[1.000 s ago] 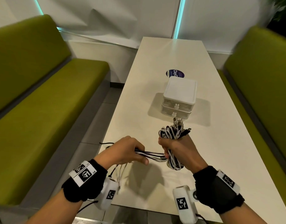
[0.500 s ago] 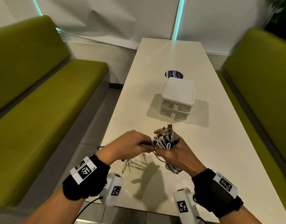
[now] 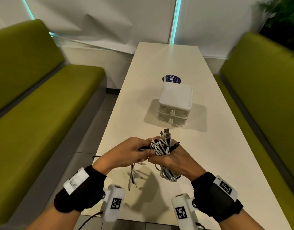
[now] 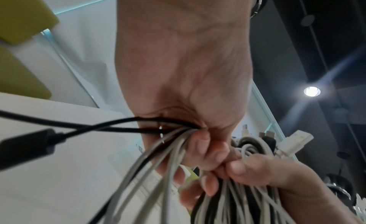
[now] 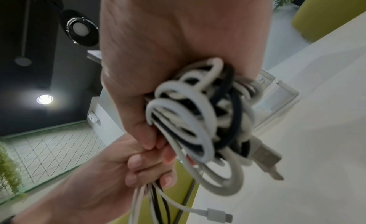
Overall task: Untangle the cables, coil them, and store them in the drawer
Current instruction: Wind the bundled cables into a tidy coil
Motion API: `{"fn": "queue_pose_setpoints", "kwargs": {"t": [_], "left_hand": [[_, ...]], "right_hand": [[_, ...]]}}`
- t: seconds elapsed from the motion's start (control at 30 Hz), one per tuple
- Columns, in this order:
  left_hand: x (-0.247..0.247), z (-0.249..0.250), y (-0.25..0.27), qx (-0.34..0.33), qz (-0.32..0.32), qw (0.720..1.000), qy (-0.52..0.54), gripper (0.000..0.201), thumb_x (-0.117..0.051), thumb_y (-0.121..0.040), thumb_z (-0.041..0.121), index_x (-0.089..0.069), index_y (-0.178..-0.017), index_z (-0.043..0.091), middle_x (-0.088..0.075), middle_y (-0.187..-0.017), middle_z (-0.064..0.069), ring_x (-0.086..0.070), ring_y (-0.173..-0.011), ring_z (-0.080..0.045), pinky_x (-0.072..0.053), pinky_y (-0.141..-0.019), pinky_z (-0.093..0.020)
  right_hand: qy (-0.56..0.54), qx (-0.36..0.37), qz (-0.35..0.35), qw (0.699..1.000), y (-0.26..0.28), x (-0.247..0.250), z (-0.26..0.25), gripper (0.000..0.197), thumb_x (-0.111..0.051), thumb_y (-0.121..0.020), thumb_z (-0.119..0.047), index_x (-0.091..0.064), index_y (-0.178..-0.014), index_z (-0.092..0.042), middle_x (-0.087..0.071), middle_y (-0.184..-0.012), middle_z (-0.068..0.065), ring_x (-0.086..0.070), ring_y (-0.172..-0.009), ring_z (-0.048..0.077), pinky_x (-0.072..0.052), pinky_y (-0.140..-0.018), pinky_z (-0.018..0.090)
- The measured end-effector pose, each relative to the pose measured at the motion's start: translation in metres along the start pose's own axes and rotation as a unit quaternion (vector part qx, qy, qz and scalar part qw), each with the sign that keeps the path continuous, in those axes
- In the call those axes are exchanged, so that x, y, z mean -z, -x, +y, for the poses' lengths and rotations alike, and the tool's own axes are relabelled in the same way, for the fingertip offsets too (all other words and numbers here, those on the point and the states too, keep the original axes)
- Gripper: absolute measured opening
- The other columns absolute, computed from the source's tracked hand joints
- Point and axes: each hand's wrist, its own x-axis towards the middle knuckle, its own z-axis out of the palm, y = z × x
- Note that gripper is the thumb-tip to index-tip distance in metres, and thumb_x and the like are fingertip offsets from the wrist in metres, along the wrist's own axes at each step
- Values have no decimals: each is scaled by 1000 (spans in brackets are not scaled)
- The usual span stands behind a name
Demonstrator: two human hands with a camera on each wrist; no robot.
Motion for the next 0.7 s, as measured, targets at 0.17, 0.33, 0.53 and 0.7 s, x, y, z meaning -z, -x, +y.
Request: {"fn": "queue_pose_setpoints", "kwargs": {"t": [0.17, 0.33, 0.53, 0.7], "left_hand": [[-2, 2, 2, 20, -6, 999, 34, 20, -50, -100, 14, -63, -102, 0, -47, -65, -2, -41, -54, -7, -38, -57, -19], [3, -3, -7, 48, 144, 983, -105, 22, -70, -86, 27, -61, -66, 28, -58, -52, 5, -51, -48, -8, -43, -54, -27], [8, 2, -7, 44, 139, 989, -38, 47, -43, -91, 57, -62, -69, 19, -59, -55, 2, -51, -51, -7, -37, -55, -20], [-6, 3, -6, 14, 178, 984, -15, 46, -38, -99, 47, -52, -73, 12, -55, -55, 2, -56, -55, -21, -50, -72, -48]], "right_hand": [[15, -12, -22, 1000, -2, 1, -6, 13, -64, -76, 4, -64, -89, 1, -62, -76, 26, -55, -62, 20, -46, -60, 32], [21, -26, 28, 999, -14, -5, 1, 15, -59, -69, -2, -56, -82, 4, -47, -68, 24, -42, -58, 22, -39, -56, 37], [-27, 9, 175, 984, -19, 11, -4, 14, -59, -70, 4, -55, -83, 7, -47, -65, 10, -43, -57, 18, -36, -57, 30], [0, -48, 171, 984, -11, 7, 1, 21, -59, -63, -9, -44, -66, 6, -43, -55, 12, -41, -51, 20, -36, -56, 34]]}}
